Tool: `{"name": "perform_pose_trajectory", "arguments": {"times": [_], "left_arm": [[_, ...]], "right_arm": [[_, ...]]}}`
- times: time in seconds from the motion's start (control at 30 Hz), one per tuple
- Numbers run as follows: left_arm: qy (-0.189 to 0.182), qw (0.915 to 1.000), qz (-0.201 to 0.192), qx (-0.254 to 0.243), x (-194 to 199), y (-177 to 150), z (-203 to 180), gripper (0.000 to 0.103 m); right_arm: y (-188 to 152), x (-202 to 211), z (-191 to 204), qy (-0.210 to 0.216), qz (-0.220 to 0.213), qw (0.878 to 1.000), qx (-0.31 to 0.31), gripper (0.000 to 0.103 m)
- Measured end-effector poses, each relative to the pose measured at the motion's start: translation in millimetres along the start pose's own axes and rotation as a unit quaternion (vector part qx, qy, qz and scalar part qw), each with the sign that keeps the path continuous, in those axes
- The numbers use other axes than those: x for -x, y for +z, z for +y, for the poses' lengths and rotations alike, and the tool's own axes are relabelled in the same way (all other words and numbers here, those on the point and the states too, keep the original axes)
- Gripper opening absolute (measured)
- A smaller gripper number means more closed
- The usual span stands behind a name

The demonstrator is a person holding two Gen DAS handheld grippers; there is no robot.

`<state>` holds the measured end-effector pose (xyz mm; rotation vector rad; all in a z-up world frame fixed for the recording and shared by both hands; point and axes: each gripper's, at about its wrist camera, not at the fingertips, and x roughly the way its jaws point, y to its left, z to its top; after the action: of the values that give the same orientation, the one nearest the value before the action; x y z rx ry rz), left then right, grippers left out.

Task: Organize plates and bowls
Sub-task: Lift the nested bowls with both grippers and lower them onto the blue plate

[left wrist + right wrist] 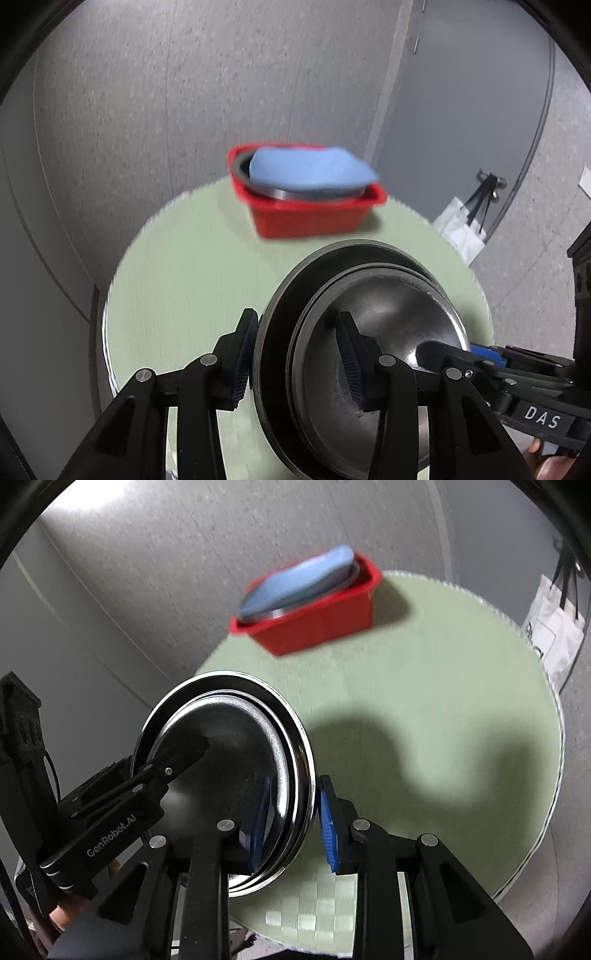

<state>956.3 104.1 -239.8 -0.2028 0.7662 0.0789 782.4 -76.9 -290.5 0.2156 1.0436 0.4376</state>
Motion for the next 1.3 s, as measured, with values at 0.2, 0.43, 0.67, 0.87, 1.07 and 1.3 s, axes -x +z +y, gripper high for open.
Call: {"name": "perform_pose_trajectory", "arguments": {"times": [0.2, 0.43, 0.67, 0.87, 1.07, 1.3], "left_arm": [[-0.001, 0.9993, -0.037, 0.004, -3, 57, -11, 0.04], [0.01, 0.998, -0.062, 0.002, -40, 119, -16, 0.04], [0.019, 0.9985, -0.05, 0.012, -108, 166, -8, 0.04], [0.025, 0.9993, -0.02, 0.018, -180, 203, -3, 0.04], [0.026, 0.9992, 0.017, 0.025, -248, 232, 6, 0.04], [0.031, 0.9981, 0.044, 0.03, -307, 251, 12, 0.04]], "right_arm": [[62, 20, 0, 0.014, -0.035, 0.999, 0.02, 0.026], [138, 14, 0, 0.015, -0.066, 0.997, 0.045, 0.026], [196, -30, -5, 0.011, -0.058, 0.997, 0.054, 0.026], [235, -71, -18, 0.013, -0.039, 0.998, 0.054, 0.026], [249, -110, -33, 0.012, -0.014, 0.999, 0.046, 0.026], [251, -144, -45, -0.012, 0.006, 0.999, 0.052, 0.026]]}}
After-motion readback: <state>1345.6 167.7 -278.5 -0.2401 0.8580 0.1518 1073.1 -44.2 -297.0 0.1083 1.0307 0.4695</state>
